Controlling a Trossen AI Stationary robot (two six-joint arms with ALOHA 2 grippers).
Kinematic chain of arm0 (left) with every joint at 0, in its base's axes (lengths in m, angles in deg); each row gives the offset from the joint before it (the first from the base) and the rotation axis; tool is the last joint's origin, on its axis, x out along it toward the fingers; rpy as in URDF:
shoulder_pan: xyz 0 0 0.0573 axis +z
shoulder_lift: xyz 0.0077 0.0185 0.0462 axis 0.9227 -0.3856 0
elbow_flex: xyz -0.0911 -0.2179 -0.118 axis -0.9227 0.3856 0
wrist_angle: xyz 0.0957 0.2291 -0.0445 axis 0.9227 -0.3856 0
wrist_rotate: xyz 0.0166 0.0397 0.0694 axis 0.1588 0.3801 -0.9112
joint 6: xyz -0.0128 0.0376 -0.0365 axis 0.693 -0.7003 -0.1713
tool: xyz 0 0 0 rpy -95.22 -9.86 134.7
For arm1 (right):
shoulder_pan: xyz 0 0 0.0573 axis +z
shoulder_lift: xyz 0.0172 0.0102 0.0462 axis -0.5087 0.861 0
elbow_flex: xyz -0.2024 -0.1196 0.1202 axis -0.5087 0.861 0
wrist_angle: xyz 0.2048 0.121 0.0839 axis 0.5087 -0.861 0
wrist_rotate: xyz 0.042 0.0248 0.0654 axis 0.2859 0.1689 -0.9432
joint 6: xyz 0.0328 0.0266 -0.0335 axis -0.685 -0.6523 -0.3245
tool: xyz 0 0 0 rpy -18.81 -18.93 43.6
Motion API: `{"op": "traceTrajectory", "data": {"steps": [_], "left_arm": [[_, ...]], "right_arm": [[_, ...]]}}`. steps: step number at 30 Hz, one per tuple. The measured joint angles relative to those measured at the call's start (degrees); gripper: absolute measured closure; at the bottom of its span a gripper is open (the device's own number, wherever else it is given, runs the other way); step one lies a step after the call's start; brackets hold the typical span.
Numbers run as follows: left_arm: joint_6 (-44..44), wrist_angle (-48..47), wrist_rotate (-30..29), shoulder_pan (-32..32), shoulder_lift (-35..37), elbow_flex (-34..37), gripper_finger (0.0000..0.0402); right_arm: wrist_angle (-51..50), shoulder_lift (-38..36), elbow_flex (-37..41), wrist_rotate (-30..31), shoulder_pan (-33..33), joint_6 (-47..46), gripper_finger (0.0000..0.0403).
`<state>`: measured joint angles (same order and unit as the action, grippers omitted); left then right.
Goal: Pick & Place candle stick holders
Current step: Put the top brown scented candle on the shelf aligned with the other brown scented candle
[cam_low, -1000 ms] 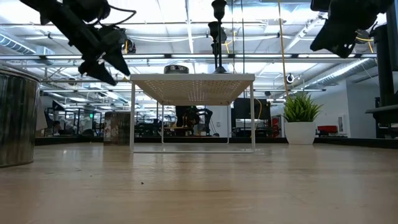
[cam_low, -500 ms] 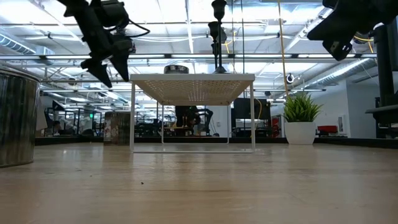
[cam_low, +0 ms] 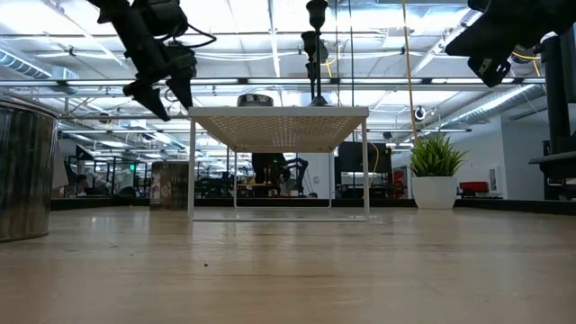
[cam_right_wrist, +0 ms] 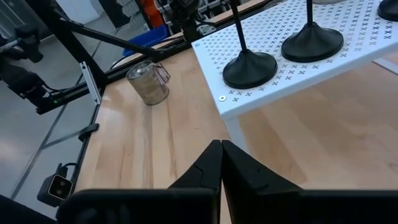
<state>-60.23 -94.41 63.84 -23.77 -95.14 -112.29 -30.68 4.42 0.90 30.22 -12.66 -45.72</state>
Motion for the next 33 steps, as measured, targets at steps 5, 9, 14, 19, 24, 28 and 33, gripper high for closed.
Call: {"op": "traceTrajectory", "data": {"steps": [5, 9, 14, 19, 24, 28, 33], "left_arm": [[0.7, -4.8, 0.1, 1.6, -0.4, 0.0, 0.0006], [1.0, -5.5, 1.0, 2.6, -0.7, 0.0, 0.0003], [-0.7, -5.4, 2.0, 3.5, -3.0, 0.0, 0.0002], [-1.4, -5.2, 3.5, 3.6, -7.1, 0.0, 0.0002], [-2.0, -4.5, 5.8, 3.8, -10.6, 0.0, 0.0002], [-2.6, -4.6, 6.6, 3.8, -13.4, 0.0, 0.0002], [-4.4, -4.5, 6.5, 4.5, -16.6, 0.0, 0.0002]], "right_arm": [[0.0, 0.0, 0.0, 0.0, 0.0, -0.6, 0.0403], [0.0, 0.0, 0.0, 0.0, 0.0, -0.6, 0.0403], [0.0, 0.0, 0.0, 0.0, 0.0, -1.2, 0.0403], [0.0, 0.0, 0.0, 0.0, 0.0, -2.6, 0.0403], [0.0, 0.0, 0.0, 0.0, 0.0, -3.2, 0.0403], [0.0, 0.0, 0.0, 0.0, 0.0, -3.3, 0.0403], [-0.1, 0.0, 0.0, 0.0, 0.0, -4.1, 0.0403]]}}
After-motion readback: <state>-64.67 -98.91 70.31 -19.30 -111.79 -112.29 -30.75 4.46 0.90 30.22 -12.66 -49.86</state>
